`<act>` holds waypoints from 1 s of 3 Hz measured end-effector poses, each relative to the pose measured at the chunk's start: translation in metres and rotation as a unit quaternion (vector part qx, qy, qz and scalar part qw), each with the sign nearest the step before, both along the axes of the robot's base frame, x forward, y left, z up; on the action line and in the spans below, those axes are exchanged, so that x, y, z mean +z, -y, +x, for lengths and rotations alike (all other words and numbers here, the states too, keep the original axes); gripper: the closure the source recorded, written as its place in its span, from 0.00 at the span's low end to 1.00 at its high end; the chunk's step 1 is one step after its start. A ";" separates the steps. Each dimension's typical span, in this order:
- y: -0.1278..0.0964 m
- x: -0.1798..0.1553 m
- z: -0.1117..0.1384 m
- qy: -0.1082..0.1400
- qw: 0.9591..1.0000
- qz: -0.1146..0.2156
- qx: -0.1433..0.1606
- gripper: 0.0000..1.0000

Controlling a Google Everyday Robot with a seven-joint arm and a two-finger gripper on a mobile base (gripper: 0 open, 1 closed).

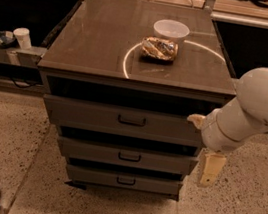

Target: Open top drawer

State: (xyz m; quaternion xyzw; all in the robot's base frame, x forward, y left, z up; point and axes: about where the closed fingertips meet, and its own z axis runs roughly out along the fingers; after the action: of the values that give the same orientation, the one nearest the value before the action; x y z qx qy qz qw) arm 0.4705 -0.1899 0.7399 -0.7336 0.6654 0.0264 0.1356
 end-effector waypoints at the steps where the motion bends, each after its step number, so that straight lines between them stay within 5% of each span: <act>1: -0.019 -0.033 0.022 0.009 1.000 0.005 0.015 0.00; 3: -0.027 -0.066 0.091 0.027 0.999 -0.018 0.002 0.00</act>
Offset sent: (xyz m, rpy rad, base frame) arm 0.0733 0.0305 -0.0706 -0.0100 -0.0544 0.0190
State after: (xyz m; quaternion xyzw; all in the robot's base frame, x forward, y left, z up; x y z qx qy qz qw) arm 0.5612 -0.1631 0.6737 -0.7379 0.6601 -0.0048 0.1404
